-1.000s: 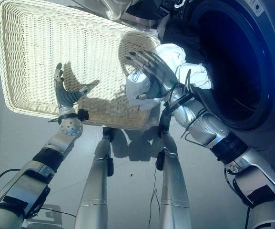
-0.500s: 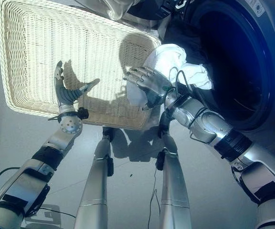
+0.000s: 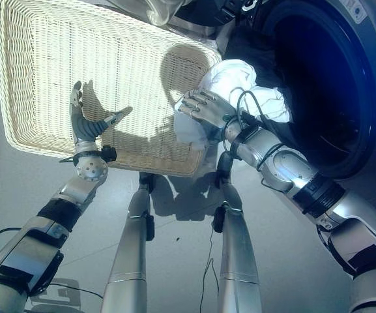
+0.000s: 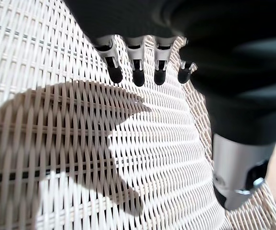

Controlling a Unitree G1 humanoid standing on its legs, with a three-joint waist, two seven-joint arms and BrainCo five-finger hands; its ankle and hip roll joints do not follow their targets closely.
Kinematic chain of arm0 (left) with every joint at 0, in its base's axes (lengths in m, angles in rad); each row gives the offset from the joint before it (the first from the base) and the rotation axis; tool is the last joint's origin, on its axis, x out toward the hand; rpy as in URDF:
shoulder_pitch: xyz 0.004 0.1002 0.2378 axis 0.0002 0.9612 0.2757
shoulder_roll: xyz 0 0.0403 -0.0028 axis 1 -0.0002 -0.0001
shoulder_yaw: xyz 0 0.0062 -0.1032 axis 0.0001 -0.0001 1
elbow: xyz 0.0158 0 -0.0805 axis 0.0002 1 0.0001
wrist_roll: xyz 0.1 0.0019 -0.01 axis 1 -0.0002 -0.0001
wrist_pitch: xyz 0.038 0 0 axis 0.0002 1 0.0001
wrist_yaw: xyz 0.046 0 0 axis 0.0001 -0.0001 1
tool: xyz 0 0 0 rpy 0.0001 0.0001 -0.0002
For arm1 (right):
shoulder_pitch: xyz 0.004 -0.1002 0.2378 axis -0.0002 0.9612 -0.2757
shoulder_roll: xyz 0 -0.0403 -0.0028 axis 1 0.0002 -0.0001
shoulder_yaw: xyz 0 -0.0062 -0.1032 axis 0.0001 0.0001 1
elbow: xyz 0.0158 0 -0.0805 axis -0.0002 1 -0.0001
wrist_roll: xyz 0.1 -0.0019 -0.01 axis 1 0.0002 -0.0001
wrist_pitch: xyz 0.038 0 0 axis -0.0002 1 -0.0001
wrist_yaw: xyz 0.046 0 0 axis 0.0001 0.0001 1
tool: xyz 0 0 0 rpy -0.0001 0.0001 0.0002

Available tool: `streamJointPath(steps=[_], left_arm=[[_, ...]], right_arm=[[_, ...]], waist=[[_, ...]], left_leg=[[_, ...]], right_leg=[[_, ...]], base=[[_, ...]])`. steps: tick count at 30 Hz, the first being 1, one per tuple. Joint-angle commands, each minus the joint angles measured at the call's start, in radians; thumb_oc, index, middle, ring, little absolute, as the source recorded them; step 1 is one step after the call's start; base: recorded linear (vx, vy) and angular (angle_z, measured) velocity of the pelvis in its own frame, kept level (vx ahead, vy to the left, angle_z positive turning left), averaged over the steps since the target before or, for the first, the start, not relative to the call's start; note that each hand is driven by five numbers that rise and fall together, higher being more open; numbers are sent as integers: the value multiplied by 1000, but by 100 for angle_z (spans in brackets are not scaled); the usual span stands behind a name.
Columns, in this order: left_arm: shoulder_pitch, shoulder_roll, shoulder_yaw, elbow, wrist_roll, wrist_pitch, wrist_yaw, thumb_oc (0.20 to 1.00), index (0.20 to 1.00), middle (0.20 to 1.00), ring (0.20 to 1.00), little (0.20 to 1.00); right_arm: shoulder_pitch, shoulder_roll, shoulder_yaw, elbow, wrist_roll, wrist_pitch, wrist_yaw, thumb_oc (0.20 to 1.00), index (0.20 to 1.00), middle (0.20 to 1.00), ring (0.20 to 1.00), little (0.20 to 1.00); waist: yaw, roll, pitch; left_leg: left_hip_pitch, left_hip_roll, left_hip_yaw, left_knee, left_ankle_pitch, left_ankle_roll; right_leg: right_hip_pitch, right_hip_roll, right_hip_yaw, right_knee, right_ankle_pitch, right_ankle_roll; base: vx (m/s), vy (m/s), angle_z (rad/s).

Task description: Put the clothes into the washing machine.

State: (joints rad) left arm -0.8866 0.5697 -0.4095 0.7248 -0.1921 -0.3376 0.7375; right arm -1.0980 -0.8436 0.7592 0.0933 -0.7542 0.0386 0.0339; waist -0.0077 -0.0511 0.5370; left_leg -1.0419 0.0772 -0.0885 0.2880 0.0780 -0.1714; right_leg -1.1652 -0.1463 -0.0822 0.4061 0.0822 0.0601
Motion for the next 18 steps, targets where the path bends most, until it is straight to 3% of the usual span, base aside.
streamJointPath(steps=[1, 6, 12, 13, 14, 15, 18], left_arm=[[8, 1, 59, -46, -20, -27, 9, 1000, 1000, 1000, 1000, 1000], [4, -7, 63, -55, -14, -20, 7, 1000, 1000, 1000, 1000, 1000], [-2, -14, 64, -51, -8, -17, 6, 1000, 1000, 1000, 1000, 1000], [0, -15, 65, -53, -7, -18, 7, 1000, 1000, 1000, 1000, 1000], [1, -15, 65, -53, -7, -19, 8, 1000, 1000, 1000, 1000, 1000], [3, -16, 66, -55, -6, -20, 9, 1000, 1000, 1000, 1000, 1000], [4, -16, 68, -59, -8, -19, 9, 1000, 1000, 1000, 1000, 1000]], right_arm=[[-69, -110, 37, -60, -86, 59, 32, 1000, 1000, 1000, 1000, 1000], [-75, -96, 36, -24, -153, 113, 74, 1000, 1000, 1000, 1000, 1000], [-84, -77, 32, -4, -199, 121, 92, 1000, 1000, 1000, 1000, 1000], [-88, -77, 32, 2, -213, 126, 101, 517, 517, 517, 517, 517], [-88, -77, 33, 3, -215, 126, 101, 410, 410, 410, 410, 410], [-88, -76, 34, 8, -220, 127, 101, 200, 200, 200, 200, 200], [-96, -76, 38, 20, -233, 126, 99, 200, 200, 200, 200, 200]], waist=[[-6, 9, -17], [-4, 10, -17], [-4, 9, -17], [-3, 9, -17], [-3, 10, -17], [-3, 11, -17], [-2, 11, -17]], left_leg=[[-7, -132, 56, 19, 6, 104], [-10, -132, 59, 19, 9, 104], [-9, -134, 58, 16, 11, 104], [-9, -135, 57, 14, 11, 104], [-9, -135, 57, 14, 12, 104], [-9, -135, 58, 12, 12, 105], [-8, -135, 59, 10, 13, 104]], right_leg=[[48, 114, -93, -27, 30, 61], [47, 114, -92, -28, 32, 60], [47, 116, -91, -33, 36, 61], [46, 117, -91, -34, 37, 60], [46, 117, -90, -35, 37, 60], [45, 116, -91, -36, 37, 60], [47, 117, -90, -40, 39, 61]], base=[[0, 0, 0], [3, 7, 0], [0, 0, 0], [0, 0, 0], [0, 0, 0], [0, 0, 0], [0, 0, 0]])
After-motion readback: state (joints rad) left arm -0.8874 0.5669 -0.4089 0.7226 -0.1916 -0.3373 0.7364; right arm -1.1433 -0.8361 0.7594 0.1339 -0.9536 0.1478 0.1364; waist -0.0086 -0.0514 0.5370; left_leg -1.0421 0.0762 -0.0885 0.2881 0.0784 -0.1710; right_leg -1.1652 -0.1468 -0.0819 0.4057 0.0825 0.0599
